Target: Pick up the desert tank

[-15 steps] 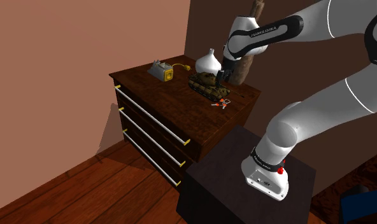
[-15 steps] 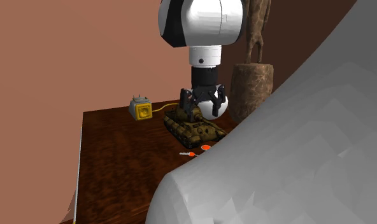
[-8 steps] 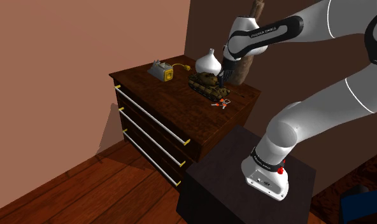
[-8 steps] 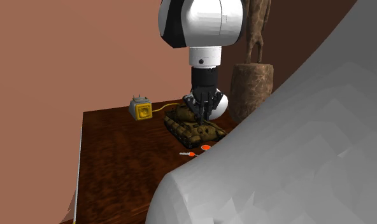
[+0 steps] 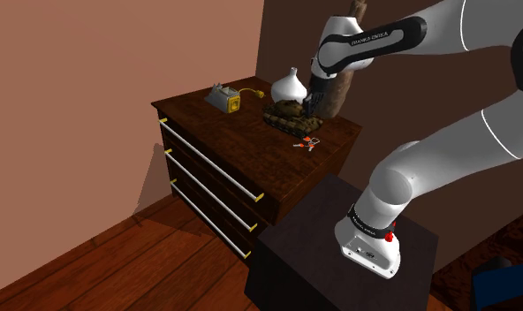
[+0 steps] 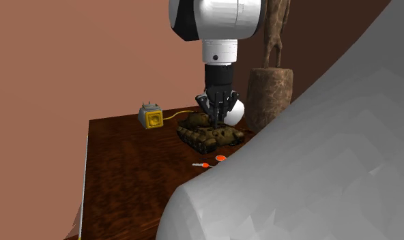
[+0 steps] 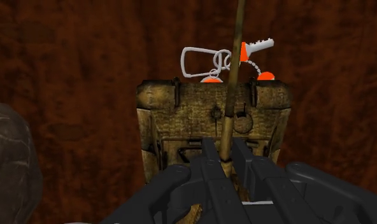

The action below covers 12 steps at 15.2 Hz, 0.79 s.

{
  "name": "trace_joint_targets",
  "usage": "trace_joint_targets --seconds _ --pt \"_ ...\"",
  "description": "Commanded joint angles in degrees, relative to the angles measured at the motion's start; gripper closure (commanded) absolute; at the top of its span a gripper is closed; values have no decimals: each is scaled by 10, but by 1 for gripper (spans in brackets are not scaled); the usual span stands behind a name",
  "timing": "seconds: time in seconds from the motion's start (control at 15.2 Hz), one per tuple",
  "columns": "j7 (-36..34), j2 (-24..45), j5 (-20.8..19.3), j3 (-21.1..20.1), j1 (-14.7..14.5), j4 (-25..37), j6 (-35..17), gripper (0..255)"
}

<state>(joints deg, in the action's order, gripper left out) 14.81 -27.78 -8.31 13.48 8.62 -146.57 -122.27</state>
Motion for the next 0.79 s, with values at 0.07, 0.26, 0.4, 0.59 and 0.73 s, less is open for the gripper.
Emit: trace_joint_targets --seconds 0.07,0.26,0.4,0.59,0.73 --pt "1 -10 1 -2 0 17 26 255" --pt "1 -17 3 -5 -1 35 51 255" --pt "1 -21 4 -7 -1 48 68 255" --pt "2 -26 5 -9 -2 67 92 255" --pt "2 -26 5 -9 -2 68 94 255"
